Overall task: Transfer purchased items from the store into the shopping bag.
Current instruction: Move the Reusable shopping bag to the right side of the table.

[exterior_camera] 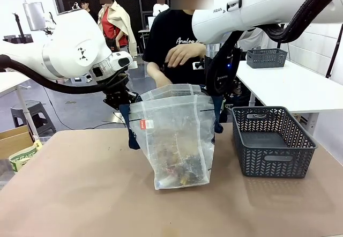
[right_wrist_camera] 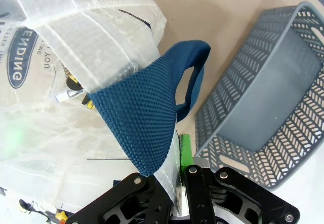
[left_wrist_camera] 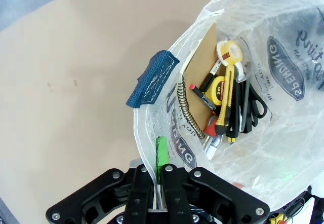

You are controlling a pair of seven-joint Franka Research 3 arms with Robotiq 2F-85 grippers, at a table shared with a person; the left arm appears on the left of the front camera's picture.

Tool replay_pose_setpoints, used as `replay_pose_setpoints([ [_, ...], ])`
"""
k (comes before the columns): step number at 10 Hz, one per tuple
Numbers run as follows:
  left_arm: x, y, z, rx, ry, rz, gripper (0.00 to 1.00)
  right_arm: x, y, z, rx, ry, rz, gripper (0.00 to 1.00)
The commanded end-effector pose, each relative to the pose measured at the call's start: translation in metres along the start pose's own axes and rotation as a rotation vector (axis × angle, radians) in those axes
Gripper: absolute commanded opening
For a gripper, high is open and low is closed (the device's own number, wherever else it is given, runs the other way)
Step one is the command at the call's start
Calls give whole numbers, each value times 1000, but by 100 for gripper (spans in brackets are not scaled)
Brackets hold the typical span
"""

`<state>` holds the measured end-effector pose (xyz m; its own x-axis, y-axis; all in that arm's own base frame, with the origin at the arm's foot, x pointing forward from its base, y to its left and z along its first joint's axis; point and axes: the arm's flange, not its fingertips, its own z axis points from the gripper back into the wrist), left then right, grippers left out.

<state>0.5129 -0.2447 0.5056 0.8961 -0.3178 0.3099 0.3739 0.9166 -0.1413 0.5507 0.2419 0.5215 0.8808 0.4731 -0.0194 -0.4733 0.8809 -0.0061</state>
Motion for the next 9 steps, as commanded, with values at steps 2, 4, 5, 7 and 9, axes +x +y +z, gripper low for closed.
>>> replay_pose_setpoints([
  [2, -4, 1, 1, 3, -3, 11, 0, 0, -1, 1, -1, -1, 0, 0],
  [4, -4, 1, 1, 3, -3, 11, 0, 0, -1, 1, -1, -1, 0, 0],
  [5, -4, 1, 1, 3, -3, 11, 0, 0, -1, 1, -1, -1, 0, 0],
  [7, -4, 1, 1, 3, -3, 11, 0, 0, -1, 1, -1, -1, 0, 0],
  [9, -4, 1, 1, 3, -3, 11, 0, 0, -1, 1, -1, -1, 0, 0],
])
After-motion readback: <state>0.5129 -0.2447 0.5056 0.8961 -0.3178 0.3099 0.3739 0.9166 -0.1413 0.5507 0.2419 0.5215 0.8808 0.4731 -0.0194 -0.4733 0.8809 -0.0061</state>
